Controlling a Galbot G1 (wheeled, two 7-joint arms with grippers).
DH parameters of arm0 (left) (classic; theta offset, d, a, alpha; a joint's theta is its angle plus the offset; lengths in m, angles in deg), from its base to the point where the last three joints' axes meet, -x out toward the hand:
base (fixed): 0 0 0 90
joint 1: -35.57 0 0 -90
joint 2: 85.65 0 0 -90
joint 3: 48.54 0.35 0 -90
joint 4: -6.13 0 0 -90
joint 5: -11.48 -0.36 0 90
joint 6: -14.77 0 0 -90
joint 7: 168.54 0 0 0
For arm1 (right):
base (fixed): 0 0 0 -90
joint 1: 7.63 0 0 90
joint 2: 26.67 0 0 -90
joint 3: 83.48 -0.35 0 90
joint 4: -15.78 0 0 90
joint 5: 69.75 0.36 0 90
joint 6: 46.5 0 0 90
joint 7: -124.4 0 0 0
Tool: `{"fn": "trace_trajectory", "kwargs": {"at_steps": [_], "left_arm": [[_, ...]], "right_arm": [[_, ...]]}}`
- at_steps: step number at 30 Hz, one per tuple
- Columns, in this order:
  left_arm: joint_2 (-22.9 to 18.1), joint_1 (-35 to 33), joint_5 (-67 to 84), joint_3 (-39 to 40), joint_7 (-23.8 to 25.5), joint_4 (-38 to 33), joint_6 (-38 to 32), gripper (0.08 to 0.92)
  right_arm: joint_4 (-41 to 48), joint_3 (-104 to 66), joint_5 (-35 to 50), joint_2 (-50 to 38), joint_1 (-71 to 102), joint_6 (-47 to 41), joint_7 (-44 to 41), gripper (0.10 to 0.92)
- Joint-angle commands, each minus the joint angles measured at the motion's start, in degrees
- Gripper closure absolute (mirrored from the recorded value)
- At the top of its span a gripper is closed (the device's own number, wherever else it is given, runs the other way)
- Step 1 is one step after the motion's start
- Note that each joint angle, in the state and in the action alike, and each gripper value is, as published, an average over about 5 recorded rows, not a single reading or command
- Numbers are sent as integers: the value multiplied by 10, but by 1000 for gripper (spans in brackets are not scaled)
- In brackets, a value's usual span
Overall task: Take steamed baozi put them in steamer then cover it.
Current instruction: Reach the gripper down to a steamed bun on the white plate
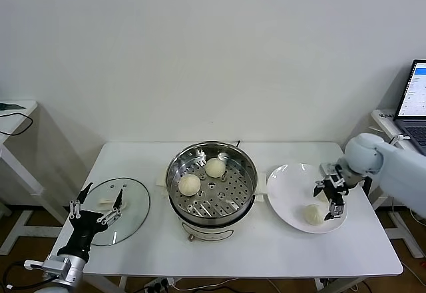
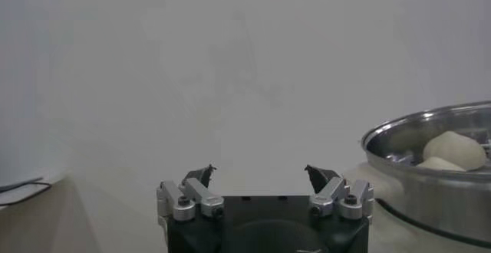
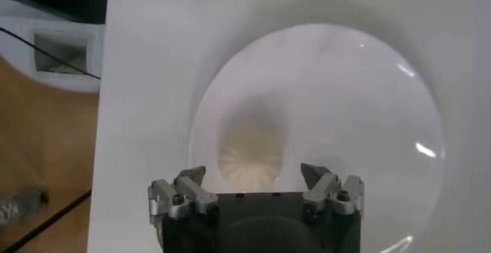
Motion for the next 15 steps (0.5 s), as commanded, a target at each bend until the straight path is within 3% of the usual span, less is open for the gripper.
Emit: {"fn": "trace_trajectory", "kwargs": {"at_steps": [1,15], "left_arm": [[0,-1,0,0,1,1,-2,177],[0,-2,-2,0,2,4,-3,177]], "right_arm": [[31,-30,-24,25,56,13,29,203],[38,-38,-37,32,65,11,29,203]]}}
